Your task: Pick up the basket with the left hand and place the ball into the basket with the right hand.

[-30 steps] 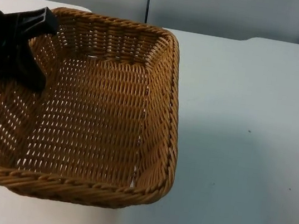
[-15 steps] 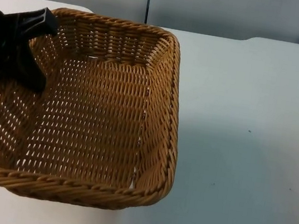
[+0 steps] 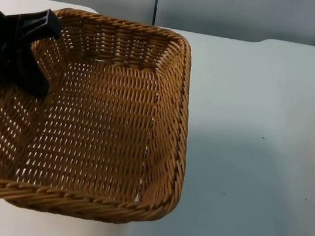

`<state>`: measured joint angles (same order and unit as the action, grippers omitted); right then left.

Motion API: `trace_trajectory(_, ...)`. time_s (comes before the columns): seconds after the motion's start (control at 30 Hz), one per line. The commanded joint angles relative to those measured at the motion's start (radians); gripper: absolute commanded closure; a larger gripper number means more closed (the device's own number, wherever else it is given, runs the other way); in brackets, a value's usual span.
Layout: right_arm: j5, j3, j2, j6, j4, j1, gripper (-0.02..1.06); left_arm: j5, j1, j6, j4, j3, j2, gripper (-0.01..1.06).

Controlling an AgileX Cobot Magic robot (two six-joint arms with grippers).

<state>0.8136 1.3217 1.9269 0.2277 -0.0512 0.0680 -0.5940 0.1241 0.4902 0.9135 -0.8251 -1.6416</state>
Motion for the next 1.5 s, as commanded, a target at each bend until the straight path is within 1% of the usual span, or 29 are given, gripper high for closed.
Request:
trace_trajectory(0.0, -0.031, 0.010, 0.022, 0.010, -0.002, 0.004, 0.35, -0.014, -0.002, 0.000, 0.022, 0.000, 0.014, 1.05)
trace_trajectory(0.1, -0.052, 0.010, 0.055, 0.012, -0.002, 0.004, 0.35, -0.014, -0.002, 0.000, 0.022, 0.000, 0.014, 1.05)
trace_trajectory(0.13, -0.073, 0.010, 0.079, 0.012, -0.002, 0.004, 0.33, -0.014, -0.002, 0.000, 0.022, 0.000, 0.014, 1.05)
trace_trajectory(0.2, -0.081, 0.010, 0.088, 0.012, -0.002, 0.004, 0.33, -0.014, -0.002, 0.000, 0.022, 0.000, 0.014, 1.05)
trace_trajectory(0.23, -0.107, 0.010, 0.105, 0.014, -0.002, 0.004, 0.31, -0.014, -0.002, 0.000, 0.022, 0.000, 0.014, 1.05)
trace_trajectory(0.33, -0.142, 0.015, 0.143, 0.014, -0.007, 0.004, 0.31, -0.014, -0.002, 0.000, 0.022, 0.000, 0.014, 1.05)
trace_trajectory(0.53, -0.140, 0.058, 0.200, 0.014, -0.009, 0.004, 0.31, -0.014, -0.002, 0.000, 0.025, 0.000, 0.014, 1.05)
trace_trajectory(0.6, -0.133, 0.085, 0.231, 0.017, -0.037, 0.004, 0.32, -0.011, -0.002, 0.000, 0.025, 0.000, 0.014, 1.05)
trace_trajectory(0.73, -0.137, 0.091, 0.248, 0.017, -0.044, 0.002, 0.32, -0.007, -0.002, 0.000, 0.025, 0.000, 0.014, 1.05)
trace_trajectory(0.83, -0.137, 0.091, 0.252, 0.017, -0.051, 0.002, 0.37, -0.002, -0.002, 0.000, 0.027, 0.000, 0.014, 1.05)
trace_trajectory(0.9, -0.139, 0.091, 0.252, 0.017, -0.051, 0.002, 0.38, -0.002, -0.002, 0.000, 0.027, 0.000, 0.014, 1.05)
trace_trajectory(0.97, -0.135, 0.091, 0.253, 0.017, -0.051, 0.002, 0.43, -0.002, -0.002, 0.000, 0.027, 0.000, 0.014, 1.05)
trace_trajectory(1.0, -0.135, 0.091, 0.253, 0.017, -0.051, 0.002, 0.48, -0.002, -0.002, 0.000, 0.027, 0.000, 0.014, 1.05)
trace_trajectory(1.03, -0.135, 0.091, 0.253, 0.017, -0.051, 0.002, 0.48, -0.002, -0.002, 0.000, 0.027, 0.000, 0.014, 1.05)
trace_trajectory(1.17, -0.133, 0.091, 0.253, 0.012, -0.051, 0.002, 0.66, 0.000, -0.002, 0.000, 0.027, 0.000, 0.014, 1.05)
trace_trajectory(1.2, -0.133, 0.091, 0.253, 0.012, -0.051, 0.002, 0.66, 0.000, -0.002, 0.000, 0.027, 0.000, 0.014, 1.05)
trace_trajectory(1.33, -0.133, 0.091, 0.253, 0.012, -0.051, 0.002, 0.89, -0.002, -0.002, 0.000, 0.027, 0.000, 0.014, 1.05)
trace_trajectory(1.37, -0.133, 0.091, 0.253, 0.012, -0.051, 0.002, 0.89, -0.002, -0.002, 0.000, 0.027, 0.000, 0.014, 1.05)
trace_trajectory(1.4, -0.133, 0.091, 0.253, 0.012, -0.051, 0.002, 1.00, -0.002, -0.002, 0.000, 0.027, 0.000, 0.014, 1.05)
trace_trajectory(1.43, -0.128, 0.091, 0.251, 0.012, -0.051, 0.002, 1.05, -0.002, -0.002, 0.000, 0.027, 0.000, 0.014, 1.05)
trace_trajectory(1.47, -0.118, 0.091, 0.247, 0.012, -0.051, 0.002, 1.05, -0.002, -0.002, 0.000, 0.027, 0.000, 0.014, 1.05)
